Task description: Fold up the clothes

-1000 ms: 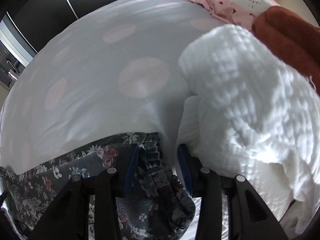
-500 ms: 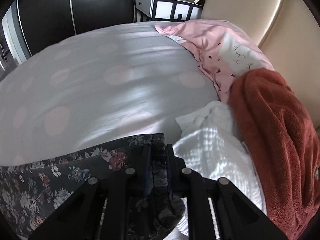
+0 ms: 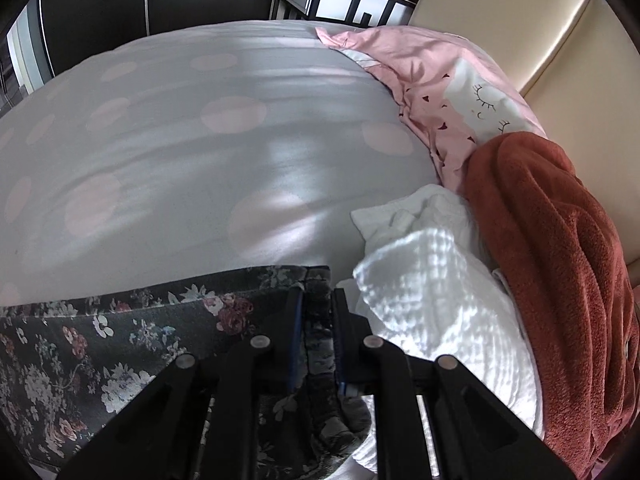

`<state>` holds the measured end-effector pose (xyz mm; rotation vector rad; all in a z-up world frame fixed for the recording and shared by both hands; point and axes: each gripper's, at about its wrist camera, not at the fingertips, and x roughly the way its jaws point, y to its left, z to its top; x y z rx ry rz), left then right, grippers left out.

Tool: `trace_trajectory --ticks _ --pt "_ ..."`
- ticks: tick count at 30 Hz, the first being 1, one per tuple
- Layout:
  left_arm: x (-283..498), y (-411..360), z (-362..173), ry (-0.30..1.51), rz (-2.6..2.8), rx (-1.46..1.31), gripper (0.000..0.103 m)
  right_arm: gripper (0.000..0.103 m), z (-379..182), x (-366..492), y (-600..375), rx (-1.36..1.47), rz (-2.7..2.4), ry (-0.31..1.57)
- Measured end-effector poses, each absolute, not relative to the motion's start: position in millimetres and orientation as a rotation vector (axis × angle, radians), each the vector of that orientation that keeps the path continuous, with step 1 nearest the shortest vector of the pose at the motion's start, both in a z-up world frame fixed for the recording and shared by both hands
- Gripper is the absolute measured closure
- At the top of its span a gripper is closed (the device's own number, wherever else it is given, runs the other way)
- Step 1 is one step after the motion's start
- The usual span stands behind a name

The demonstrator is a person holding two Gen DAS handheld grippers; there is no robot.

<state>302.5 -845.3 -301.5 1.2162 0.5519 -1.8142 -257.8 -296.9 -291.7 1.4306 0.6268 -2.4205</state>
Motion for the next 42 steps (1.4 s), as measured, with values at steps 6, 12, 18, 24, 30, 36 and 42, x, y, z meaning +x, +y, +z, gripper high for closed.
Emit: trace_trajectory --ticks 6,12,18,24,30,36,42 --pt "298.7 -872.5 -332.0 0.625 -1.828 1.188 0.029 0.090 -305.1 -256.0 -297.6 1.463 -2.444 0.650" --pt "311.4 -893.4 -344.2 0.792 -1.913 1.142 0.026 0.090 -323.7 -253.9 -301.7 1.500 -2.472 0.688" --pt "303.6 -884.9 -341.5 0.779 -1.902 1.138 0.054 0.090 -331.3 -252.3 -301.5 1.510 -2.492 0.698" --pt "289.4 -868.9 -330.6 0.667 -1.843 1.139 0.089 0.090 -321.4 -244.3 -296.5 1.487 -2.509 0.696" --pt "283.0 -849.5 -296.8 0.537 -1.775 1.102 0.095 0.090 -293.6 -234.8 -293.5 1.416 -2.532 0.705" --pt "282.0 -848.8 -245.2 0.469 -1.739 1.022 0.095 0.090 -239.3 -234.5 -306.8 1.266 -2.565 0.686" --pt "286.6 -869.3 -213.2 0.452 -1.678 0.967 0.095 0.090 -205.4 -251.0 -345.6 1.154 -2.589 0.674"
